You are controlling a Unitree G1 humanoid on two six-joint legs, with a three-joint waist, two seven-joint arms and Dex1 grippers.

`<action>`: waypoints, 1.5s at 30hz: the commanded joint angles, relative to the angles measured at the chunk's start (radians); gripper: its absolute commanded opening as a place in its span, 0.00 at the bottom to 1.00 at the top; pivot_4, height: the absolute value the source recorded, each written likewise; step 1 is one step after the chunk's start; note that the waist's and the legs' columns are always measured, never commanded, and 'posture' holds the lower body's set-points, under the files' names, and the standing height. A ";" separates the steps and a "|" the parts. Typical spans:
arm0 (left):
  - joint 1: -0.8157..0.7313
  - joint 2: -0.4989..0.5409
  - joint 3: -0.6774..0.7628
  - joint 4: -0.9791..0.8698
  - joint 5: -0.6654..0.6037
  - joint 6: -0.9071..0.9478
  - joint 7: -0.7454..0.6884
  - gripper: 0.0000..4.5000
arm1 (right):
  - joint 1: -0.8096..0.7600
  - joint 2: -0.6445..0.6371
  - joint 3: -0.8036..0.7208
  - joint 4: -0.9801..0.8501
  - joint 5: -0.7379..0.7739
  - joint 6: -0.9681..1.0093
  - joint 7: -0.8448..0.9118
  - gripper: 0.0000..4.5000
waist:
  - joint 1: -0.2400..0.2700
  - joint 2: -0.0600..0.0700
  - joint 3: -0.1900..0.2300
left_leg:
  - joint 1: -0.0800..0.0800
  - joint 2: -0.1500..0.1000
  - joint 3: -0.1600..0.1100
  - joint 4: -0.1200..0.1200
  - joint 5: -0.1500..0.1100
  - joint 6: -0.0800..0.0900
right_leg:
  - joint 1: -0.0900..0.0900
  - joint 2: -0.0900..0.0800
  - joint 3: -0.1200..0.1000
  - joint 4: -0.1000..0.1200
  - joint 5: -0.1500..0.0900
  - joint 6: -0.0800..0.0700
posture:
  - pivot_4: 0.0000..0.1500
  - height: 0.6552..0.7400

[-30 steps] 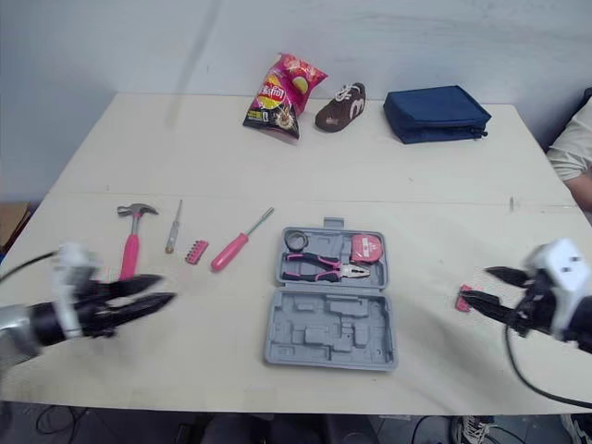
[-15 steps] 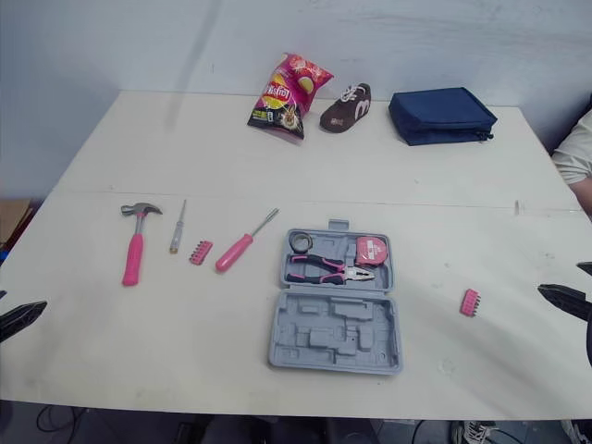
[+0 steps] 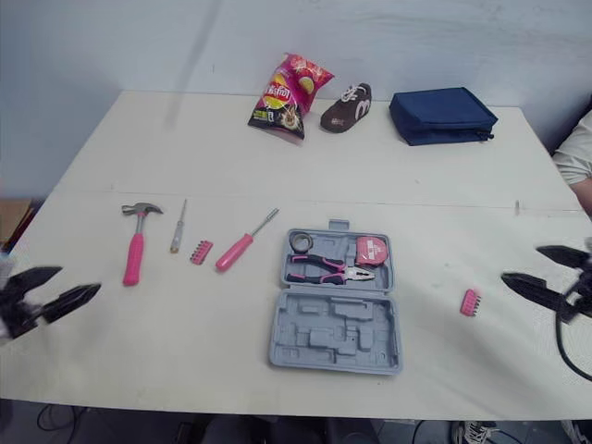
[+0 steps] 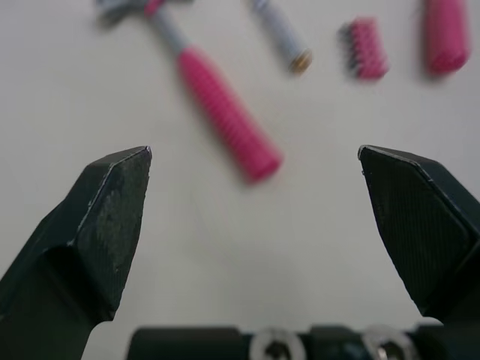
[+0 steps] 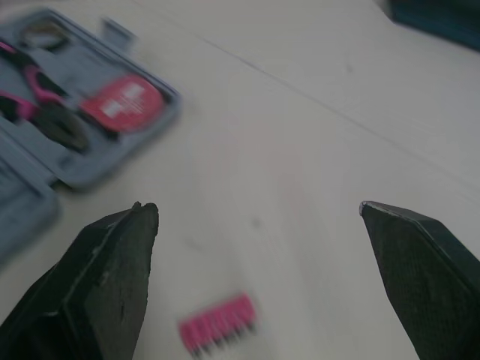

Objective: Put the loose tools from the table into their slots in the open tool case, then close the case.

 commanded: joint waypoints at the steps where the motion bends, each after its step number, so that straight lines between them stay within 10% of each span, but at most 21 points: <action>1: -0.160 -0.113 -0.069 -0.060 0.025 0.204 0.266 0.99 | -0.081 0.036 0.076 -0.211 0.151 0.096 -0.093 1.00 | 0.001 0.001 0.000 | 0.000 0.000 0.000 0.000 0.000 0.000 | 0.000 0.000 0.000 0.001 0.000 0.000 | 1.00 1.00; 10: -0.447 -0.316 -0.329 0.052 0.164 0.301 0.522 0.99 | -0.443 0.123 0.435 -0.333 0.242 0.151 -0.158 1.00 | 0.007 -0.001 0.001 | -0.005 -0.001 -0.006 0.004 0.003 -0.001 | -0.002 0.000 -0.006 0.002 0.000 0.000 | 1.00 1.00; 21: -0.549 -0.340 -0.422 0.291 0.279 0.167 0.557 0.99 | -0.483 0.127 0.497 -0.330 0.241 0.140 -0.141 1.00 | 0.019 -0.001 0.001 | -0.006 -0.001 -0.006 0.005 0.004 0.000 | -0.003 -0.002 -0.007 0.002 -0.001 0.000 | 1.00 1.00; 33: -0.578 -0.351 -0.455 0.444 0.311 0.094 0.519 0.01 | -0.467 0.134 0.487 -0.343 0.253 0.142 -0.161 1.00 | 0.035 -0.001 0.000 | -0.005 -0.003 -0.007 0.005 0.006 0.000 | -0.002 -0.004 -0.008 0.004 -0.001 0.000 | 1.00 1.00; 38: -0.614 -0.215 -0.500 0.394 0.302 0.055 0.380 0.01 | -0.437 0.099 0.459 -0.345 0.241 0.143 -0.153 1.00 | 0.035 -0.001 0.000 | -0.006 -0.004 -0.009 0.003 0.007 -0.001 | -0.003 -0.004 -0.009 0.004 -0.001 0.000 | 1.00 1.00; 45: -0.668 0.067 -0.785 0.080 0.150 -0.053 -0.176 0.01 | -0.224 -0.021 0.321 -0.416 0.268 0.179 -0.103 1.00 | 0.054 0.000 0.000 | -0.020 -0.004 -0.010 0.003 0.008 -0.001 | -0.015 -0.005 -0.011 0.003 -0.001 0.000 | 1.00 1.00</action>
